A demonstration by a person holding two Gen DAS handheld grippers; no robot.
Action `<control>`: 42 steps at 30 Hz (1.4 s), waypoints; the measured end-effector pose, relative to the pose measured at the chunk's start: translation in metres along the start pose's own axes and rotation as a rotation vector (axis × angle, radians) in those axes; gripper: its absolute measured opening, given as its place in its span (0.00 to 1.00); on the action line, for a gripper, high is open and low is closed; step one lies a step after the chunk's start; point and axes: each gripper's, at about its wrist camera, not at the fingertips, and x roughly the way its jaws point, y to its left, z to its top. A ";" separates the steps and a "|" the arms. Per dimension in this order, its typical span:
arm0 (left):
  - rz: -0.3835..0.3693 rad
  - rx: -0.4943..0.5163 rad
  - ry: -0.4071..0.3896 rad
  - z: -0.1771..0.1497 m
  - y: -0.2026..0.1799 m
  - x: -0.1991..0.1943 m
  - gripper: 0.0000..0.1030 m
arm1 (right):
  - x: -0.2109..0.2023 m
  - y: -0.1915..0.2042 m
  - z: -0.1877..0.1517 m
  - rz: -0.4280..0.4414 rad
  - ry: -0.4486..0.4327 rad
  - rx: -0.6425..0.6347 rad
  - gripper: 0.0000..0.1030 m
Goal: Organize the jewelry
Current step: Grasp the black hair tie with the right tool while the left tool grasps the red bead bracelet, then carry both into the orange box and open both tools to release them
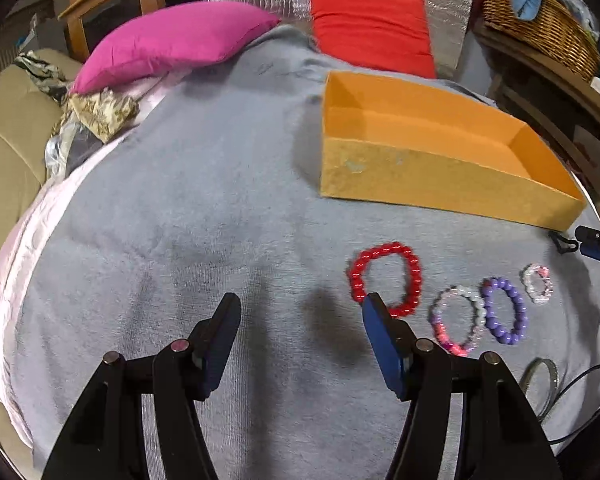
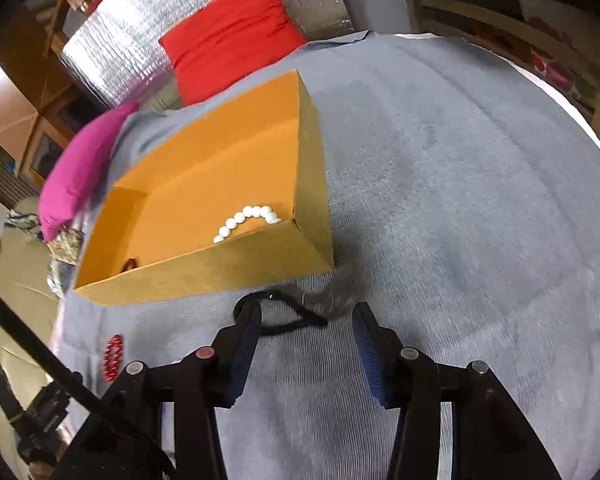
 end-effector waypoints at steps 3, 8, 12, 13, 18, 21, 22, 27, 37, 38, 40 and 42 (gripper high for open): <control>-0.031 0.013 0.010 0.001 -0.002 0.004 0.62 | 0.014 0.005 -0.002 -0.016 0.047 -0.022 0.39; -0.081 0.038 0.022 0.004 -0.013 0.010 0.62 | 0.017 0.014 -0.005 -0.066 0.039 -0.065 0.18; -0.111 0.055 0.054 0.008 -0.022 0.023 0.44 | 0.013 0.019 -0.006 -0.087 0.020 -0.081 0.09; -0.122 0.052 0.065 0.009 -0.023 0.028 0.39 | 0.011 0.020 -0.006 -0.083 0.011 -0.083 0.08; -0.132 0.038 0.095 0.017 -0.025 0.045 0.20 | -0.007 0.026 -0.009 -0.025 -0.028 -0.089 0.08; -0.138 0.037 0.096 0.019 -0.025 0.051 0.12 | -0.016 0.028 -0.013 0.031 -0.033 -0.092 0.08; -0.137 0.040 0.096 0.020 -0.026 0.052 0.10 | -0.018 0.029 -0.014 0.047 -0.034 -0.095 0.08; -0.125 0.070 0.080 0.023 -0.036 0.048 0.09 | -0.028 0.034 -0.018 0.129 -0.041 -0.101 0.08; -0.159 0.110 -0.053 0.025 -0.057 -0.004 0.09 | -0.042 0.039 -0.018 0.212 -0.074 -0.093 0.08; -0.166 0.115 -0.062 0.025 -0.059 -0.008 0.09 | -0.042 0.039 -0.017 0.213 -0.074 -0.090 0.08; -0.177 0.120 -0.077 0.025 -0.062 -0.014 0.09 | -0.043 0.037 -0.017 0.214 -0.072 -0.087 0.08; -0.193 0.136 -0.096 0.025 -0.064 -0.019 0.09 | -0.041 0.036 -0.016 0.187 -0.065 -0.088 0.08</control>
